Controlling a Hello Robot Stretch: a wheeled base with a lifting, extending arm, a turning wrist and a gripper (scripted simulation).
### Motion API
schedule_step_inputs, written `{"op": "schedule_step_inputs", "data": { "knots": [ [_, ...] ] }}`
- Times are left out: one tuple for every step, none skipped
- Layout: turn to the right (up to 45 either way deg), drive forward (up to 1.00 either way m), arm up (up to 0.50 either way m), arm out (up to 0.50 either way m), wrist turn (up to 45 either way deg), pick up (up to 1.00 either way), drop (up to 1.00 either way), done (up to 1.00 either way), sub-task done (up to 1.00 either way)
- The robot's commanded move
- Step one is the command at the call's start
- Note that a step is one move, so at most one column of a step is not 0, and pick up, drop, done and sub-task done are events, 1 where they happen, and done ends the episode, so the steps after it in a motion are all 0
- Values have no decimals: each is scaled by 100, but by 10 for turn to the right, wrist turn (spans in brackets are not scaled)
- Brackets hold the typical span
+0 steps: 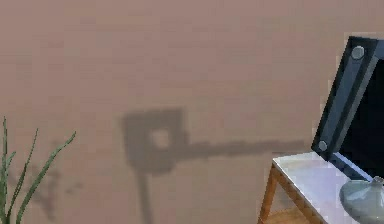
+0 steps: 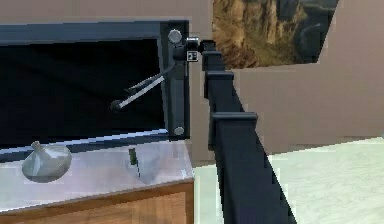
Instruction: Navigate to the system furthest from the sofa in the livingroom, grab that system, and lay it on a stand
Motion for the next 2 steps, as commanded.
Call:
{"op": "schedule_step_inputs", "data": {
  "knots": [
    [0, 0, 0, -8, 0, 0, 0, 0, 0],
    [0, 0, 0, 0, 0, 0, 0, 100, 0]
  ]
}}
